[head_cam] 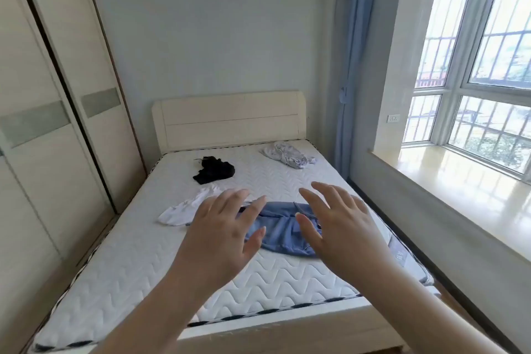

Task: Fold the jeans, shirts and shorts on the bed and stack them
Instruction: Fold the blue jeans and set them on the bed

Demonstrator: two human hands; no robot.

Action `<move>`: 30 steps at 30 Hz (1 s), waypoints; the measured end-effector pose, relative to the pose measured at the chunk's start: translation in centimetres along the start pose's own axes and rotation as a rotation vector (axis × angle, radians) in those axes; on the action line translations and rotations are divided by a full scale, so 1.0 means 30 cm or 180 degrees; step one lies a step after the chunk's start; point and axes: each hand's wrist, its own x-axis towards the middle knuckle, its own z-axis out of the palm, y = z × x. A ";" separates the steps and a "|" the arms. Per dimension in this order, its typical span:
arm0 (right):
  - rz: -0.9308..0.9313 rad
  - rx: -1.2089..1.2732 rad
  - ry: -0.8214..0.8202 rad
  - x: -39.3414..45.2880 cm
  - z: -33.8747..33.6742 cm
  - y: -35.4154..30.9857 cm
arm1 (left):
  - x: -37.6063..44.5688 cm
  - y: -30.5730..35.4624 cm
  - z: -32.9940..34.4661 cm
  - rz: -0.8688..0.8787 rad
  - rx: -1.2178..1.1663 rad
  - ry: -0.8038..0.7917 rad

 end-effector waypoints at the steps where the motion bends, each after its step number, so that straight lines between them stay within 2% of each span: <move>1: -0.0022 0.0065 -0.0059 0.014 0.024 -0.001 | 0.003 -0.014 0.024 -0.0038 -0.0038 -0.0119; 3: -0.0036 0.0057 -0.0107 0.039 0.073 0.002 | 0.009 -0.040 0.067 -0.0080 -0.0020 -0.0185; 8: -0.0062 -0.0035 -0.0310 0.074 0.210 0.034 | 0.024 -0.096 0.175 0.0128 0.0083 0.0070; 12: -0.0025 -0.0171 -0.0402 0.114 0.287 0.042 | 0.097 -0.136 0.261 0.0238 -0.0016 -0.0079; 15: 0.0120 -0.0172 -0.0328 0.133 0.341 0.062 | 0.166 -0.160 0.346 0.0395 -0.0176 -0.0091; 18: 0.0347 -0.0176 -0.0508 0.146 0.385 0.105 | 0.239 -0.166 0.429 0.0623 -0.0338 -0.0033; 23: 0.0690 -0.0219 -0.0649 0.142 0.433 0.228 | 0.339 -0.098 0.575 0.0851 -0.0725 0.0154; 30: 0.1041 -0.0224 -0.0887 0.164 0.509 0.507 | 0.536 0.069 0.775 0.0867 -0.0851 -0.0233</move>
